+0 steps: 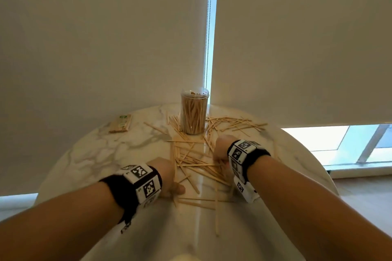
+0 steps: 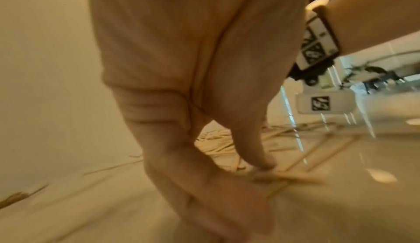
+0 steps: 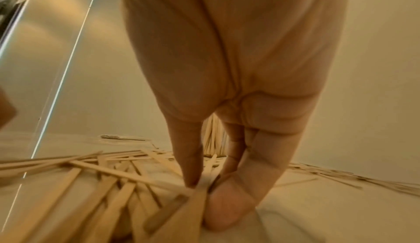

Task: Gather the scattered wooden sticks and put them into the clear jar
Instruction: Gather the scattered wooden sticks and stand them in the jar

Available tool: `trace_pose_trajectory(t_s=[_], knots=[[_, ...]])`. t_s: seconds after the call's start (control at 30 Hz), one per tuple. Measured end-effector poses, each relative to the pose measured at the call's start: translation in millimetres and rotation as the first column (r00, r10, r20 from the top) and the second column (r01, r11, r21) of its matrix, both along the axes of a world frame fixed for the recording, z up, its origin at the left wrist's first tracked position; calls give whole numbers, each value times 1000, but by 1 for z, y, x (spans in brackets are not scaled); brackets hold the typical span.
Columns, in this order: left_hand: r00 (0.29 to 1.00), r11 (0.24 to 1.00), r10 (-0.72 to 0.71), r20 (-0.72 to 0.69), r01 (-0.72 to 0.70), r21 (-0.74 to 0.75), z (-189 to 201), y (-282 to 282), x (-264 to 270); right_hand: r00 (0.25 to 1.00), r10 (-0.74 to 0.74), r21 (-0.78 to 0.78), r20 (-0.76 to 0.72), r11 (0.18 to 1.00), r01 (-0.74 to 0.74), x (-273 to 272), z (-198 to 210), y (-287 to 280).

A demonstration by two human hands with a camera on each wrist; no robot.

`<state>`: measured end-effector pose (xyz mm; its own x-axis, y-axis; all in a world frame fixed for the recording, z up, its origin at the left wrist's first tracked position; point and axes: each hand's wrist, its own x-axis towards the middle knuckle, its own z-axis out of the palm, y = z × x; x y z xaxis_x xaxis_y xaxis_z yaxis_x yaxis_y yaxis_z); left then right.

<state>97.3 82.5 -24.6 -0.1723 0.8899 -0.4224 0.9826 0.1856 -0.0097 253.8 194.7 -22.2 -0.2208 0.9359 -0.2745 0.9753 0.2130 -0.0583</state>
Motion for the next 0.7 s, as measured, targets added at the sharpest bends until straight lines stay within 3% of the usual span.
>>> trace_pose_trajectory(t_s=[0.07,0.23,0.43,0.7], knots=[[998,998,35,60,-38,47,1,7,-4,999,16,5,29,1000,-16,1,1,-7],[996,989,-75,-47,80,126,-7,25,-17,989,60,-42,132,998,-55,3,4,-22],[991,965,20,129,-53,258,-16,29,-22,995,43,-9,95,999,-42,6,-2,-26],[999,982,8,-35,-2,188,-15,46,-5,998,51,-5,44,999,-51,7,-10,-30]])
